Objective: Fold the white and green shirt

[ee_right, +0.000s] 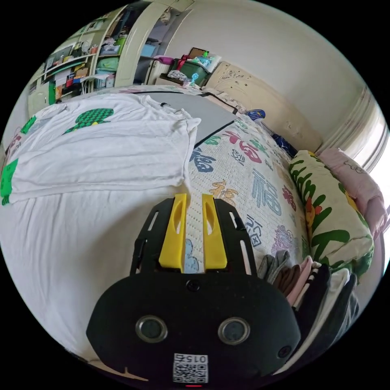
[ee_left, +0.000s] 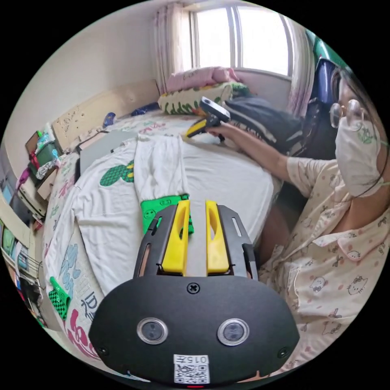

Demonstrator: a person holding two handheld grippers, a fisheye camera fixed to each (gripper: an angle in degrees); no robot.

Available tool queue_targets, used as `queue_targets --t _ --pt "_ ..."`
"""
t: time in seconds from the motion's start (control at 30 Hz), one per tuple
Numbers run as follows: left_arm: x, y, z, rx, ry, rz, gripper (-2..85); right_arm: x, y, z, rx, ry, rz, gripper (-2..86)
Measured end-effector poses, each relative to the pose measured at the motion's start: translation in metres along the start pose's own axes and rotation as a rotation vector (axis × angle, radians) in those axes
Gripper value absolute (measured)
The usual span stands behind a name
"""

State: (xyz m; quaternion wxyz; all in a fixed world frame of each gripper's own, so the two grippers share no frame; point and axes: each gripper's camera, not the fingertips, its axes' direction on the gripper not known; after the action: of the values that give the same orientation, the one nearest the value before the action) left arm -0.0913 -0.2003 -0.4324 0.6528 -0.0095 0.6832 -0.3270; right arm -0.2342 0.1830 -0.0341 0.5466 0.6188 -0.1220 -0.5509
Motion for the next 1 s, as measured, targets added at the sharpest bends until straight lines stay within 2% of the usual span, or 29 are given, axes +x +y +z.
queue_targets --t 0.1,0.17,0.27,0.47,0.53,0.8,1.0 --pt "-0.033 -0.012 -0.016 0.094 -0.063 -0.128 6.8 0.015 0.031 -0.077 0.246 -0.202 0.074 7.2" --pt "-0.076 -0.025 -0.004 0.050 -0.054 -0.249 8.0 0.000 0.056 -0.138 0.494 -0.540 -0.033 6.4" --pt "-0.124 -0.041 0.031 -0.053 0.054 -0.360 9.4 -0.058 0.070 -0.184 0.559 -0.743 -0.250 6.2" --pt "-0.166 -0.067 0.086 -0.230 0.076 -0.427 9.0 -0.209 0.121 -0.218 0.392 -0.692 -0.793 8.7" --pt "-0.170 -0.073 0.092 -0.254 0.088 -0.421 8.6 -0.235 0.138 -0.219 0.357 -0.680 -0.864 9.1" --pt "-0.173 -0.092 0.102 -0.308 0.085 -0.353 5.9 -0.284 0.183 -0.203 0.202 -0.648 -0.962 7.2" --pt "-0.165 -0.109 0.089 -0.289 -0.009 -0.290 1.9 -0.282 0.210 -0.213 0.198 -0.705 -0.988 -0.3"
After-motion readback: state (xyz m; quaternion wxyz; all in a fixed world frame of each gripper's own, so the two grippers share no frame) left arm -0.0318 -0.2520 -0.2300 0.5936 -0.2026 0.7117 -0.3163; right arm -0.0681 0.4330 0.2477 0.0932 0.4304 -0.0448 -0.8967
